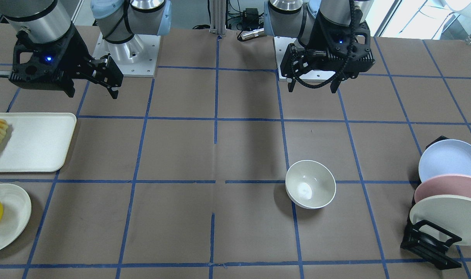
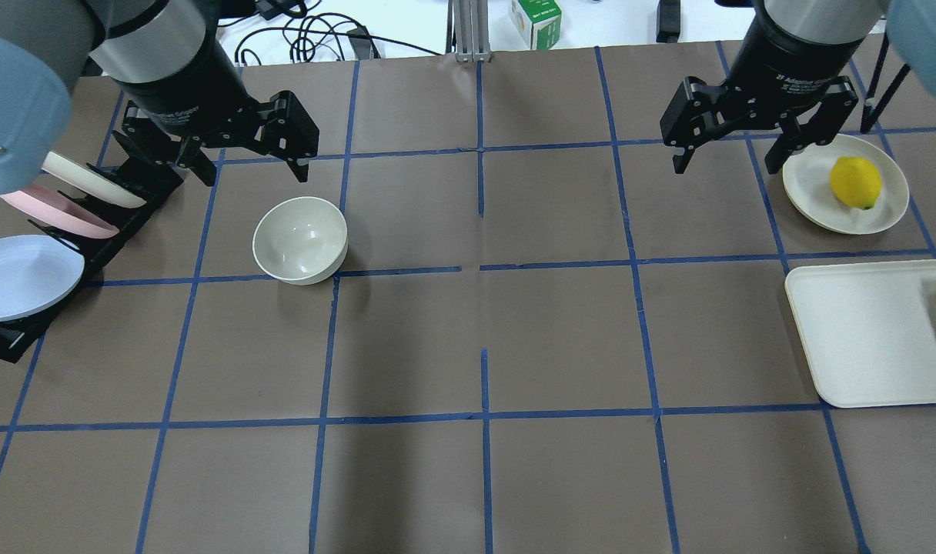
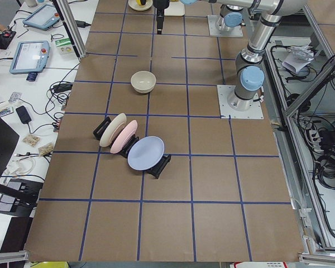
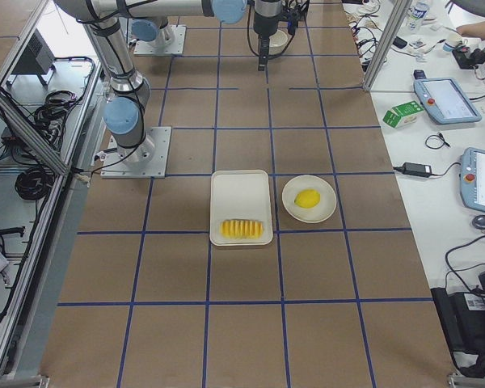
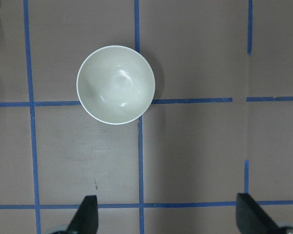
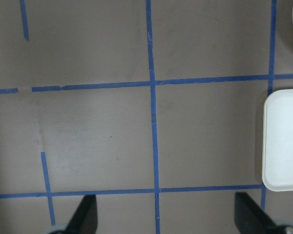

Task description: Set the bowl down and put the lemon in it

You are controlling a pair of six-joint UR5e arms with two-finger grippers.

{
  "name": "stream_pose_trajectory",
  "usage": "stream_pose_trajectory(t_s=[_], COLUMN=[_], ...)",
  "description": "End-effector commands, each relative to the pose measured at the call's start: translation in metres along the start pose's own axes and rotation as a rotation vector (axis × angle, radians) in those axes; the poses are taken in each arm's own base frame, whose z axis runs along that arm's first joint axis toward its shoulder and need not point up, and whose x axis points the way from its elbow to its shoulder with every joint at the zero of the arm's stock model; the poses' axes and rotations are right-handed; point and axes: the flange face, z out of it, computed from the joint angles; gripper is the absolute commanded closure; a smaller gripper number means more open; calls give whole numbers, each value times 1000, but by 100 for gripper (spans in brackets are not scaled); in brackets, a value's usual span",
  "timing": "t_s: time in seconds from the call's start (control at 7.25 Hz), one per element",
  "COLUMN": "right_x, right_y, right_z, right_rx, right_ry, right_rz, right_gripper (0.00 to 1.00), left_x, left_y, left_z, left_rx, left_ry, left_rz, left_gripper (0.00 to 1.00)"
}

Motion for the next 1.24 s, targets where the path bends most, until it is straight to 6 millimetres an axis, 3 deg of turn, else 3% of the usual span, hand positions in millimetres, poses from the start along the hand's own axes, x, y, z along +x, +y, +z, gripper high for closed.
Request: stream_pose_trajectory(t_s=[0.0,0.28,0.41,0.55,0.83,1.1], right_x=[1,14,30,55,118,154], right_y=[-1,-10,-15,-26,-54,-78], right_z=[-2,11,13,19,37,47], right_rx=[10,-16,-19,-30,-36,50], right_ry=[-2,2,-1,-4,-16,17], right_rz=[5,19,53,87,150,80], right_gripper=[0,0,0,0,0,0], left_x=[-1,-3,-13,-40,-102,-114], left_y=[0,-7,-14,-36,-82,-108], left_z=[0,11,21,47,118,191], left_rx=[-3,-17,-27,-37,-8,-70], left_ry=[-1,-10,-11,-10,-9,-17], left_rz=[0,-1,-13,-18,-91,-63], left_gripper=[0,0,0,0,0,0])
